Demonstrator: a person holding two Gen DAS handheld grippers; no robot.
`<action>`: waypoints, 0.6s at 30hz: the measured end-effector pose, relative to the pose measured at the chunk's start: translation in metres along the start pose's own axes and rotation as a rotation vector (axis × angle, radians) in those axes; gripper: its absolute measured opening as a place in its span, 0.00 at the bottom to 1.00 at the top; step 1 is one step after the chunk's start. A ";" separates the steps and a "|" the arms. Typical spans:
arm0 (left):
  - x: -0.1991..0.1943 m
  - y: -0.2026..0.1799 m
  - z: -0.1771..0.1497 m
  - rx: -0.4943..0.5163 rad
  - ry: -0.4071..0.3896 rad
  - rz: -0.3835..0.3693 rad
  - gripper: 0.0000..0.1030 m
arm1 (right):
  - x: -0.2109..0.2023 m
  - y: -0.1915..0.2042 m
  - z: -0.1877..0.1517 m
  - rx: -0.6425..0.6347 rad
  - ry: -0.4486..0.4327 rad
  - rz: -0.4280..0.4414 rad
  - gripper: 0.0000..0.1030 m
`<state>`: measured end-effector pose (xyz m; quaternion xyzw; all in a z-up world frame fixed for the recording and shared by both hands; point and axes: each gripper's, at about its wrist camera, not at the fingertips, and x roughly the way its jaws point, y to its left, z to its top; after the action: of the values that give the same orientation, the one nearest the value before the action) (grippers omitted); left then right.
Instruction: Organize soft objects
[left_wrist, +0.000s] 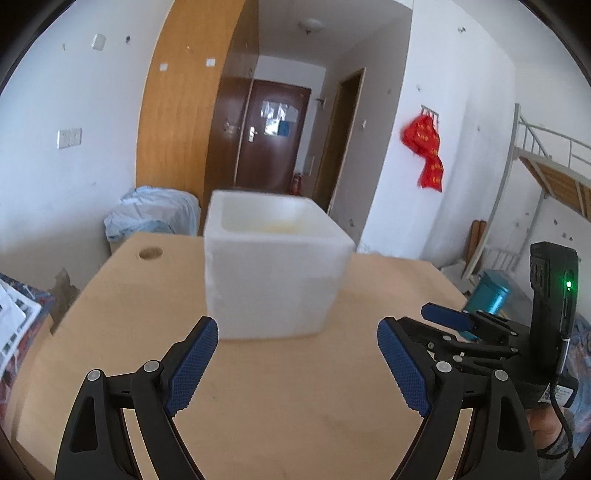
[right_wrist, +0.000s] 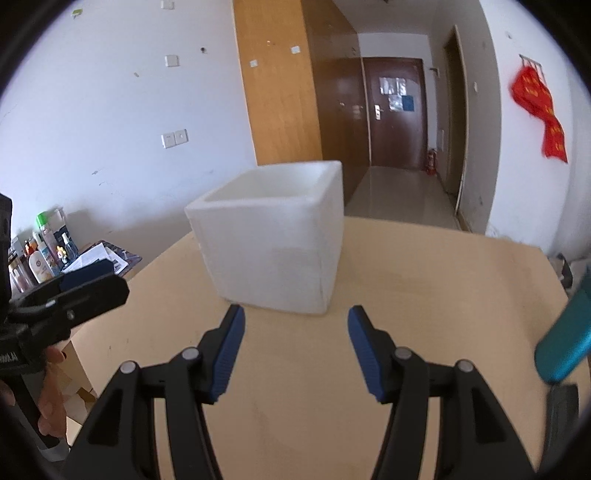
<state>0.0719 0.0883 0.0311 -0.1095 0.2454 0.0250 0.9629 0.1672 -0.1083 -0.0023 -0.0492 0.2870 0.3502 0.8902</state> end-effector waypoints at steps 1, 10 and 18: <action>-0.001 -0.003 -0.005 0.006 0.007 -0.007 0.86 | -0.003 -0.001 -0.003 0.008 -0.002 -0.002 0.61; -0.014 -0.019 -0.037 0.024 -0.004 -0.022 0.86 | -0.033 0.000 -0.035 0.054 -0.023 -0.061 0.61; -0.034 -0.023 -0.054 0.051 -0.074 -0.023 0.86 | -0.066 0.004 -0.060 0.097 -0.084 -0.151 0.62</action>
<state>0.0192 0.0545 0.0058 -0.0868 0.2087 0.0117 0.9741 0.0966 -0.1623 -0.0158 -0.0128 0.2615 0.2697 0.9267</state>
